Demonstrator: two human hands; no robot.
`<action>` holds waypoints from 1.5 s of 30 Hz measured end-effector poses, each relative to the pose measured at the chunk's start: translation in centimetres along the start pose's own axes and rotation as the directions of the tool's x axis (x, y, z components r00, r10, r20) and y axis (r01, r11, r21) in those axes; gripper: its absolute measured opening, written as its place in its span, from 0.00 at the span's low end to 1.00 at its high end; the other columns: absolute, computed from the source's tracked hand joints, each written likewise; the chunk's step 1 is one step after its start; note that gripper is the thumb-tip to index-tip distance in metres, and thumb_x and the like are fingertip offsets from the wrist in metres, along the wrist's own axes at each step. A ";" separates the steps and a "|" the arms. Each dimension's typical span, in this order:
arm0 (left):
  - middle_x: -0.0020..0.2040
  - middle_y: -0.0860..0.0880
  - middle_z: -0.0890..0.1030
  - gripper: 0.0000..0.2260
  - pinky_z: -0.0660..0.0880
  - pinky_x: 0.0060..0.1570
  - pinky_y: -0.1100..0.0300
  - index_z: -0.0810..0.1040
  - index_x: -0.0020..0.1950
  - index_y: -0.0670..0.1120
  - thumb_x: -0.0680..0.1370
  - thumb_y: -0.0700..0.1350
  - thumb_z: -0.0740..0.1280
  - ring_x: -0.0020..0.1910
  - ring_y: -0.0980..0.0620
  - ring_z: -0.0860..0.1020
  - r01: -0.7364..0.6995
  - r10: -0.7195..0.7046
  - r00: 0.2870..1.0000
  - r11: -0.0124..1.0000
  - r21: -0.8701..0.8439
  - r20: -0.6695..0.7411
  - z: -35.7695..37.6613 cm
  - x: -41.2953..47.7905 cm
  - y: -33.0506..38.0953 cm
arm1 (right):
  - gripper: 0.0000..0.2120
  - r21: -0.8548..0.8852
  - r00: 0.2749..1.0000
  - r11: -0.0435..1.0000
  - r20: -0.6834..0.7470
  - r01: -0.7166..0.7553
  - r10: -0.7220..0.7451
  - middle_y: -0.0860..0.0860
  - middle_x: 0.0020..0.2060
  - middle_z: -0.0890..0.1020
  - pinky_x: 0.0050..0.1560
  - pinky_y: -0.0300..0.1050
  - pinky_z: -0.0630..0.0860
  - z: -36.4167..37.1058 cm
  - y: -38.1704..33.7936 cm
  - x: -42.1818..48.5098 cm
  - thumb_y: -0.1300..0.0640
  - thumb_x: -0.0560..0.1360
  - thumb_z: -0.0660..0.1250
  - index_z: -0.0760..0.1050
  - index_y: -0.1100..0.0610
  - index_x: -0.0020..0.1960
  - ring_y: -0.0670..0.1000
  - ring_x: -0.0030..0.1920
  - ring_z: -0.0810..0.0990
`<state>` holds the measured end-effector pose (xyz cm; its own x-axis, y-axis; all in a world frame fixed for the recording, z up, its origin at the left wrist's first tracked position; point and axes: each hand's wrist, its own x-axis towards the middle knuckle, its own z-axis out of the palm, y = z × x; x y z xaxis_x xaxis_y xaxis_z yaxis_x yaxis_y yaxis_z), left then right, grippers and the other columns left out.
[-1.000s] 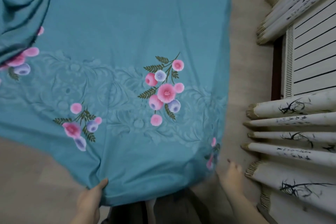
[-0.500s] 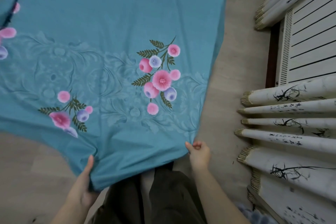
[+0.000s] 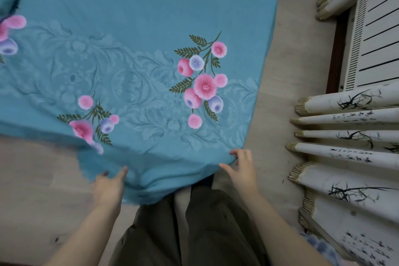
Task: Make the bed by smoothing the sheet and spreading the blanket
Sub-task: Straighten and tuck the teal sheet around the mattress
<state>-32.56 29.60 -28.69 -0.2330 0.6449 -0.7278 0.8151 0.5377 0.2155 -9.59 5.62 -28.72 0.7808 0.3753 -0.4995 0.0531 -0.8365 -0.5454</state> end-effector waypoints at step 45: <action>0.80 0.50 0.50 0.25 0.62 0.70 0.56 0.57 0.78 0.50 0.81 0.44 0.58 0.76 0.46 0.58 -0.408 0.363 0.901 0.895 0.181 0.237 -12.4 8.3 -4.2 | 0.27 -0.229 0.655 0.689 0.605 0.688 -0.453 0.53 0.72 0.67 0.70 0.46 0.65 20.8 -31.1 2.0 0.59 0.75 0.65 0.66 0.52 0.73 0.54 0.70 0.67</action>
<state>-44.54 39.45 -27.59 0.2119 0.6476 -0.7319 0.9206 0.1191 0.3719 -22.60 40.70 -26.75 0.1107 0.8662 -0.4872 0.7162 -0.4094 -0.5652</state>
